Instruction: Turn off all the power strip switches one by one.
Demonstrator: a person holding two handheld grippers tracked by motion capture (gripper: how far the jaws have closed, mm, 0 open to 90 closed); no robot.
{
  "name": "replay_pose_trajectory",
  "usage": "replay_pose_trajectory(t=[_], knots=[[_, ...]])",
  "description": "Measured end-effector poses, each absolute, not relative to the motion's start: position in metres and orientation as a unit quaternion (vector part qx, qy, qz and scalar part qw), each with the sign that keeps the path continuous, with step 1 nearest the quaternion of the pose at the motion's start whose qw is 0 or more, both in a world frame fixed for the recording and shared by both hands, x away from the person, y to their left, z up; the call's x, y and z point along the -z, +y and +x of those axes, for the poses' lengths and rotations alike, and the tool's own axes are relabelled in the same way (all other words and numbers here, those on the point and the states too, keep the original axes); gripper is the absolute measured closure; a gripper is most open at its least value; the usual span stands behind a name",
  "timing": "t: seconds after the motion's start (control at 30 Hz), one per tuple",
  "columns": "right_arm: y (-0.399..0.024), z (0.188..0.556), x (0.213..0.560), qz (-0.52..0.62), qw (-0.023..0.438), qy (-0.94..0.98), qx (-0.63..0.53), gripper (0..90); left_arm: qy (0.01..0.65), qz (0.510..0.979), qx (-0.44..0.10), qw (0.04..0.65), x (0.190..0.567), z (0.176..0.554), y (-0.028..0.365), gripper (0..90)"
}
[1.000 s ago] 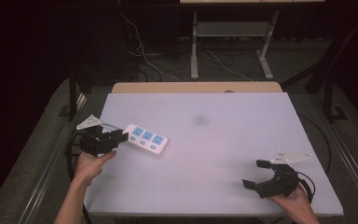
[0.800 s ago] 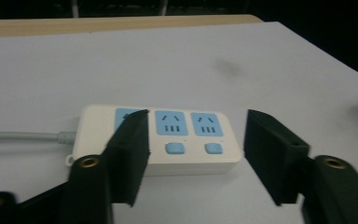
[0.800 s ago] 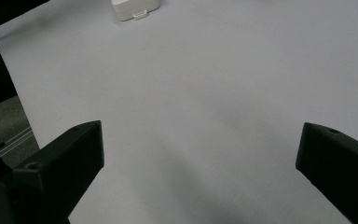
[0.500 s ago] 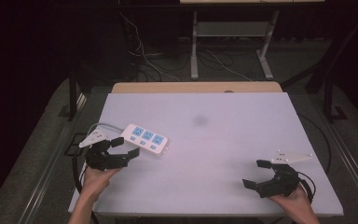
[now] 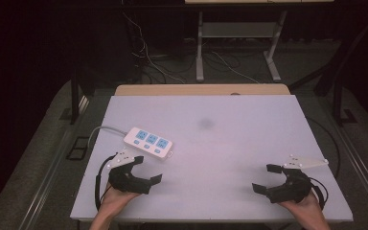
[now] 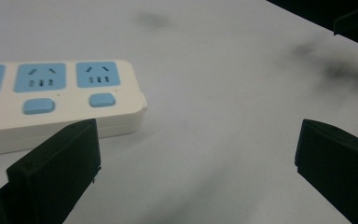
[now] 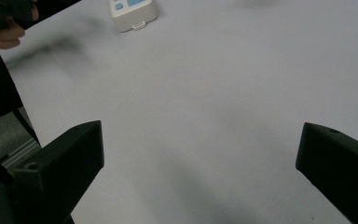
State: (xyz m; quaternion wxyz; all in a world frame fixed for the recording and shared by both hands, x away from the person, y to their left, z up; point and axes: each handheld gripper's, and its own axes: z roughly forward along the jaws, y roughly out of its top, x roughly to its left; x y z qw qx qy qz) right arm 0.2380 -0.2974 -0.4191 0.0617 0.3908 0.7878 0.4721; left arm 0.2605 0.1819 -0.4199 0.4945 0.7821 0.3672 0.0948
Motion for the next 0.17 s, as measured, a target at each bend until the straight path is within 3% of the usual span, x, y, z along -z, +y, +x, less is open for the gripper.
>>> replay_pose_trajectory(t=[0.17], knots=[[-0.2990,0.2373,0.4202,0.394,0.059,0.785,-0.474,0.7,0.360,0.790,-0.088,0.488,0.4263,0.2619,0.1769,0.0]])
